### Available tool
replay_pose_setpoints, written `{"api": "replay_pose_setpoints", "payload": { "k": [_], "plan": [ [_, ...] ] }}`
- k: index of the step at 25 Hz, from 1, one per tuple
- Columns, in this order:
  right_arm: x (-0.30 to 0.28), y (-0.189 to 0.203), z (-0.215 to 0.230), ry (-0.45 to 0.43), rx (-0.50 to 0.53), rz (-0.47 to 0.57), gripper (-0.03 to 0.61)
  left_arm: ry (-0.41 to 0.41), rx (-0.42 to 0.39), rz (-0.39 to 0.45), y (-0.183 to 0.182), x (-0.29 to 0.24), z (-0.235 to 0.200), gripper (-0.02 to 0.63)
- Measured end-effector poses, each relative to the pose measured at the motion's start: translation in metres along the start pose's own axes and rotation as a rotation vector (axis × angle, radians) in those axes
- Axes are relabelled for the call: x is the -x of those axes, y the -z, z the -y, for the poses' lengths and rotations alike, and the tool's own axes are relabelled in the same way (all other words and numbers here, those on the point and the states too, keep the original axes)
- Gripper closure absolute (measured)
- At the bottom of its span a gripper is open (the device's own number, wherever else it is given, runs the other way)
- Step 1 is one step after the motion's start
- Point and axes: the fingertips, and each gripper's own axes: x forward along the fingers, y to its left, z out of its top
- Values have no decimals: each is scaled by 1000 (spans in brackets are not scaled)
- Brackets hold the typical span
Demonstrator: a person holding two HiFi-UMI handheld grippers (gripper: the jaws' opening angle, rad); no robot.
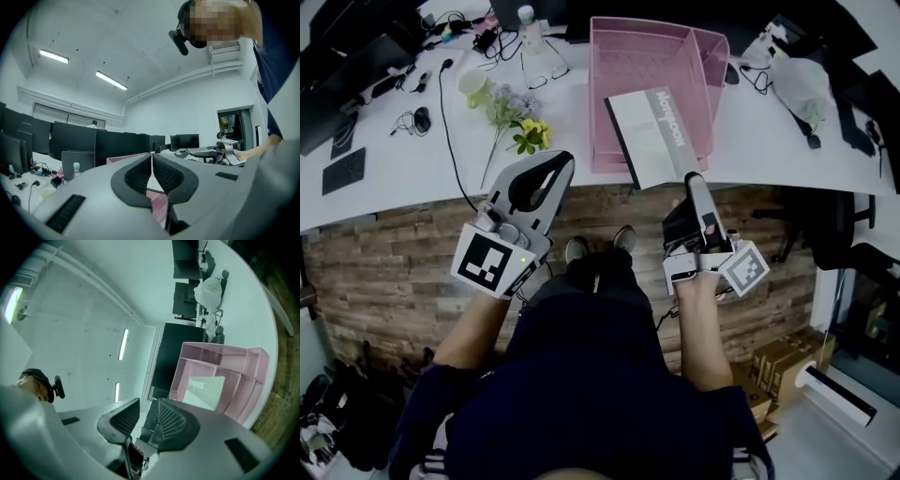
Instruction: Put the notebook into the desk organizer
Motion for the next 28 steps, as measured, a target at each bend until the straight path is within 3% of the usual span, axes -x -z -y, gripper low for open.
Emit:
{"api": "replay_pose_setpoints", "payload": {
  "k": [28],
  "plan": [
    [-54,-38,-57,-144,168,-80,545,-55,-33,80,-42,-33,-18,578]
  ]
}}
